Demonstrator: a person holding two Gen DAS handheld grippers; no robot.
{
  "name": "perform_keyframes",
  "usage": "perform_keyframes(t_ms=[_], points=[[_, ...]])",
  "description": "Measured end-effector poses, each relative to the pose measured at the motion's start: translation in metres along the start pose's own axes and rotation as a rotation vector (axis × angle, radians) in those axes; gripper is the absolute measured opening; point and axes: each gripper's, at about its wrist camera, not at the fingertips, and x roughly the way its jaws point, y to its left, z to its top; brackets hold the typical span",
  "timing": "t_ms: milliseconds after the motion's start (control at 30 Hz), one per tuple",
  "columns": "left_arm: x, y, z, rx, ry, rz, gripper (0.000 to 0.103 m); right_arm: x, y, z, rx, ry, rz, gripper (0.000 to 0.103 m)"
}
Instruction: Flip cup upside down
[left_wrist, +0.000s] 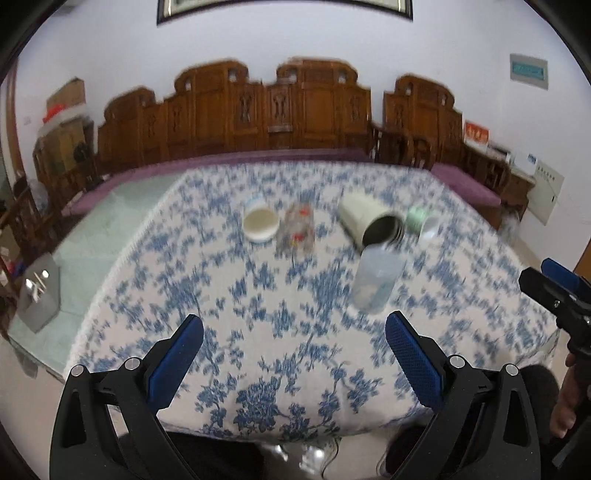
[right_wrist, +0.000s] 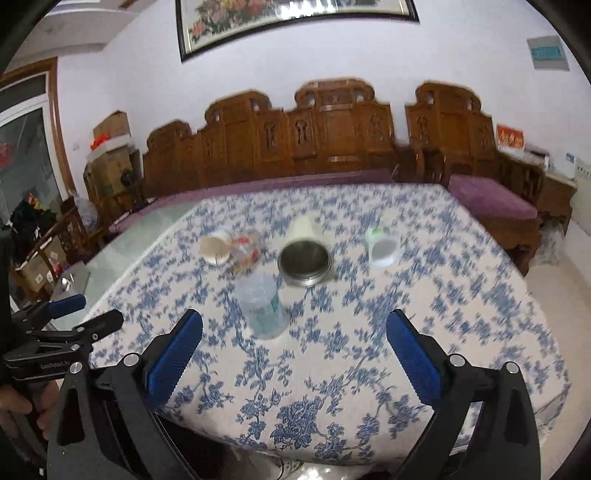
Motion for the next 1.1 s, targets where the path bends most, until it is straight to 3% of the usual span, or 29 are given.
perform_keyframes(t_ms=[167, 367, 1100], points=[[-0.042, -0.008, 0.015, 0.008, -0.106, 0.026, 0.095, -0.038, 0.009, 0.014, -0.048, -0.1, -0.04, 0.1], [-0.071, -0.012, 0.023, 0.018, -0.178, 0.048, 0.095, -0.057, 0.012, 0.021, -0.05, -0.139, -0.035, 0.1], [-0.083, -0.015, 0.022, 0.019, -0.197, 0.042, 0.095, -0.063, 0.015, 0.023, -0.046, -0.148, -0.045, 0.1]])
